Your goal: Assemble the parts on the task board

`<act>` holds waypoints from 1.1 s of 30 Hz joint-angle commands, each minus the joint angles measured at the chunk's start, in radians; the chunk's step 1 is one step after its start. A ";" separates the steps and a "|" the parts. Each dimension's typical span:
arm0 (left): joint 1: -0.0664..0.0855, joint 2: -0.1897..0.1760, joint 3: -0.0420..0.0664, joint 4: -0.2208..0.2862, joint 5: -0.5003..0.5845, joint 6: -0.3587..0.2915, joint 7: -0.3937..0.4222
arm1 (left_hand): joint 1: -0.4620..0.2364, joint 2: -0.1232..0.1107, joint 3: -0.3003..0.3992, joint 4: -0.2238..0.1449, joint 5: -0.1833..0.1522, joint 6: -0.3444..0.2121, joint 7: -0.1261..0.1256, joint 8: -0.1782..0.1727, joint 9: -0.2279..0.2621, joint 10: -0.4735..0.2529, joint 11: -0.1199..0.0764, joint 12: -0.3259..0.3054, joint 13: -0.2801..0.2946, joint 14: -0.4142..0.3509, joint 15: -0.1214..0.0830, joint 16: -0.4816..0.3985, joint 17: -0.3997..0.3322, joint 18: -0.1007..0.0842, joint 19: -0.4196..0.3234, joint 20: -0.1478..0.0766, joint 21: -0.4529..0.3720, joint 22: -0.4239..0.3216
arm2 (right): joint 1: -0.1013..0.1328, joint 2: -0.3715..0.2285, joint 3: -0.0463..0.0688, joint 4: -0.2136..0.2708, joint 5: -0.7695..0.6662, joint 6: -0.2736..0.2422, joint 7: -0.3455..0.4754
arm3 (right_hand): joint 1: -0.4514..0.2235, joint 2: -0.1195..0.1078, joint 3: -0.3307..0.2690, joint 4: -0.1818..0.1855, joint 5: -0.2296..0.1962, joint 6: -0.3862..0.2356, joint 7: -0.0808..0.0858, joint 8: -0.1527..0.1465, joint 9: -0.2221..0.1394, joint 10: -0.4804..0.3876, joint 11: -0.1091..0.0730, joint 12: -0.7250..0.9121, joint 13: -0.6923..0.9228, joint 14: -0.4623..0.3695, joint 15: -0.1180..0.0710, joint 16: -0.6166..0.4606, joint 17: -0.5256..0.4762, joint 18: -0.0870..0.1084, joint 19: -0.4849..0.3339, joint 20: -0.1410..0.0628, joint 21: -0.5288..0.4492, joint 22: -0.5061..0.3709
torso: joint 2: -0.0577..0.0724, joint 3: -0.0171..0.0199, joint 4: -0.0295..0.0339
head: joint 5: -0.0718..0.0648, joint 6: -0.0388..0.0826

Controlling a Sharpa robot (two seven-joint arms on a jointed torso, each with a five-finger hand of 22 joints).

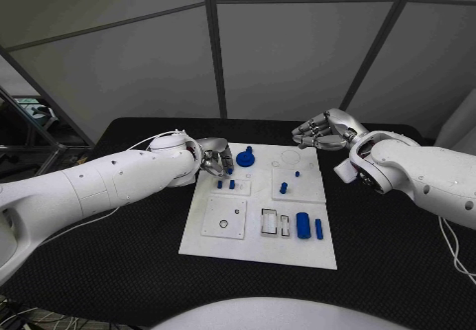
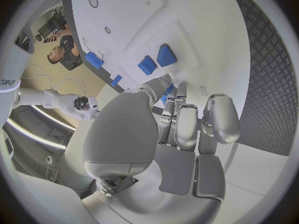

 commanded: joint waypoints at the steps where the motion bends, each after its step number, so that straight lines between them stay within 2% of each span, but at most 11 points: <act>1: 0.001 -0.001 0.000 0.001 0.002 0.006 -0.004 | -0.008 0.000 -0.001 -0.006 -0.005 -0.011 0.004 -0.010 -0.004 -0.007 0.001 -0.006 -0.001 0.002 0.005 0.001 -0.002 -0.018 0.002 0.004 -0.006 0.162 | 0.002 0.000 0.001 0.002 0.003 -0.001 0.004 | -0.006 0.001 0.005 0.001 0.005 -0.004 0.002 -0.003 -0.001 -0.007 0.001 -0.005 -0.001 -0.006 -0.003 -0.003 -0.001 0.004 0.006 0.002 -0.004 -0.001 | 0.000 -0.0001 0.0005 | 0.001 0.001; 14: 0.001 -0.004 0.000 -0.001 0.002 -0.002 -0.005 | -0.008 -0.002 -0.004 -0.011 -0.005 -0.070 0.005 -0.062 -0.033 -0.002 0.003 -0.030 -0.002 0.000 0.007 0.003 -0.006 -0.017 0.001 0.007 -0.009 0.161 | 0.002 -0.002 0.001 0.000 -0.003 0.001 -0.011 | -0.009 -0.002 0.005 0.001 0.004 -0.007 0.003 -0.003 -0.001 -0.009 0.002 -0.006 -0.001 -0.007 -0.002 -0.004 -0.006 0.003 0.009 0.002 -0.009 -0.005 | 0.000 0.0000 0.0009 | 0.001 0.003; 18: 0.001 -0.009 0.001 -0.002 0.002 -0.014 -0.003 | -0.007 -0.002 -0.009 -0.012 -0.005 -0.092 0.005 -0.068 -0.038 -0.006 0.005 -0.039 -0.002 0.000 0.009 0.004 -0.007 -0.017 0.001 0.008 -0.011 0.161 | 0.002 -0.003 0.001 -0.004 -0.033 0.005 -0.025 | 0.003 -0.006 0.008 -0.011 0.001 -0.007 0.003 -0.003 -0.001 -0.015 0.002 -0.007 -0.001 0.000 -0.004 0.000 -0.008 0.004 0.017 0.000 -0.010 -0.006 | 0.000 -0.0007 0.0005 | 0.000 0.004; 23: 0.001 -0.022 0.004 0.001 0.002 -0.037 0.005 | -0.005 -0.002 -0.015 -0.013 -0.004 -0.107 0.002 -0.068 -0.039 -0.017 0.009 -0.049 -0.004 0.000 0.011 0.005 -0.008 -0.015 -0.001 0.009 -0.019 0.159 | 0.002 -0.006 0.001 -0.010 -0.116 0.022 -0.049 | 0.040 -0.010 0.020 -0.055 -0.018 0.010 -0.006 0.005 0.002 -0.010 -0.008 -0.004 0.000 0.073 -0.028 0.031 0.003 0.006 0.078 -0.025 0.023 0.009 | 0.000 -0.0008 0.0003 | 0.001 0.005; 33: 0.000 -0.050 0.026 0.018 0.024 -0.101 0.047 | -0.004 0.004 -0.018 -0.012 -0.004 -0.081 -0.009 -0.056 -0.034 -0.021 0.011 -0.057 -0.002 -0.002 0.014 0.005 -0.013 -0.012 -0.006 0.012 -0.039 0.154 | 0.002 -0.011 0.001 -0.016 -0.300 0.042 -0.092 | 0.056 -0.002 -0.001 -0.124 -0.030 0.059 -0.036 0.014 0.002 0.039 -0.041 0.005 0.001 0.260 -0.086 0.130 0.075 0.002 0.189 -0.099 0.181 0.109 | 0.000 -0.0008 0.0012 | 0.000 0.008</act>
